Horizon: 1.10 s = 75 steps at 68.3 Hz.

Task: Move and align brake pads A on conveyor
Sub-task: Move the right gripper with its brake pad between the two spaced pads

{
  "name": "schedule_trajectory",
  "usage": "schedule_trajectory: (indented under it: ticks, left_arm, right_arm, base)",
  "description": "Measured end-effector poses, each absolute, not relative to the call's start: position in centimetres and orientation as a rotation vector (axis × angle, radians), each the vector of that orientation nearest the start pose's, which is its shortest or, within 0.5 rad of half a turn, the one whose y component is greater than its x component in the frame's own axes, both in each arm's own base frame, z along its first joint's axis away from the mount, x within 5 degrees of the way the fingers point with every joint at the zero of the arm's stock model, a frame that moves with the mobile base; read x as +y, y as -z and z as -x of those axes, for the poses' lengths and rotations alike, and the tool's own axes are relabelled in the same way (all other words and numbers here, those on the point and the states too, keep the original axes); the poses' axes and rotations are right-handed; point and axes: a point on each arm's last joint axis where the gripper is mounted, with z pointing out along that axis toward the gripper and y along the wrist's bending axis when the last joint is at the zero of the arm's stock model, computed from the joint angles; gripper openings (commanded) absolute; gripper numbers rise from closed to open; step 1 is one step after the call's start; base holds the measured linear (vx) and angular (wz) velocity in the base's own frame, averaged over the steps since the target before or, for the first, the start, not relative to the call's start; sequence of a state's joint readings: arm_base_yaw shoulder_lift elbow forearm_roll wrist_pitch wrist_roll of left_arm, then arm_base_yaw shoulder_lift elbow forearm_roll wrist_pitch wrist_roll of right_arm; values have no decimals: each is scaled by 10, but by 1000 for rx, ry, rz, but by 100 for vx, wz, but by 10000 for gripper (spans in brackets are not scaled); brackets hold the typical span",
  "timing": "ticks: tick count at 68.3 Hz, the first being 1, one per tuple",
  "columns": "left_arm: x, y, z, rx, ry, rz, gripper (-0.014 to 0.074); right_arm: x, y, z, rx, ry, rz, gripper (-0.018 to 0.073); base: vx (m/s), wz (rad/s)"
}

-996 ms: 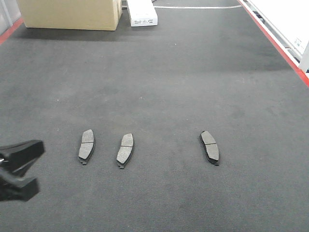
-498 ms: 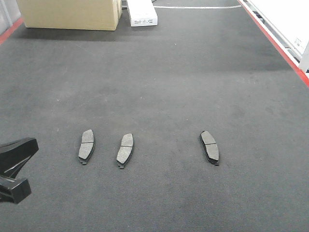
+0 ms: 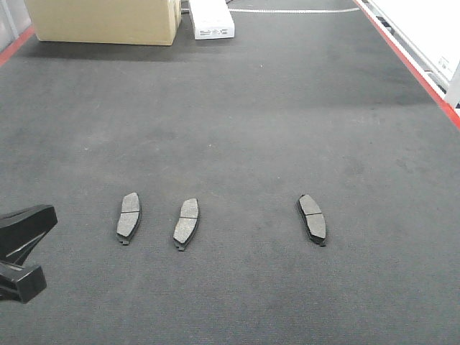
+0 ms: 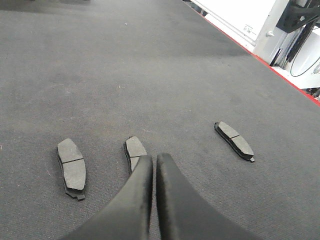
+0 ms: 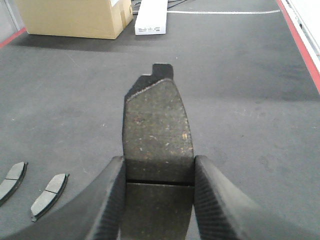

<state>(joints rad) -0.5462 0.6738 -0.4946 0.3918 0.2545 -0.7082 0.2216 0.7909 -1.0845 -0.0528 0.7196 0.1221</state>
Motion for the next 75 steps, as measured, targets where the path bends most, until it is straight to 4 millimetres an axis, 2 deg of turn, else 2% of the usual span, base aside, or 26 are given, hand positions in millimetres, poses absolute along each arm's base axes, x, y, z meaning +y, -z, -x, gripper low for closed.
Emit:
schedule_trajectory:
  ticks: [7,17,35,52,65,75]
  left_arm:
    - [-66,-299,-125,1923,500,-144,-8]
    - [-66,-299,-125,1923,500,-144,-8]
    - [-66,-299,-125,1923,500,-144,-8]
    - [-66,-299,-125,1923,500,-144,-6]
    - [-66,-299,-125,1923,500,-144,-6]
    - [-66,-299,-125,1923,500,-144,-6]
  right_arm:
    - [33,-430,-145,1939,-228,97,97]
    - [47,-410,-181,2066,-315,99,99]
    - [78,-340,-262,2323,-430,170,99]
    - [99,-272,-318,2492,-482,184,102]
    - [134,-252,-349,2524,-477,282,102]
    - [161,-241,-365,2570,-425,311,103]
  base:
    - [0,0]
    - [0,0]
    - [0,0]
    - [0,0]
    - [0,0]
    - [0,0]
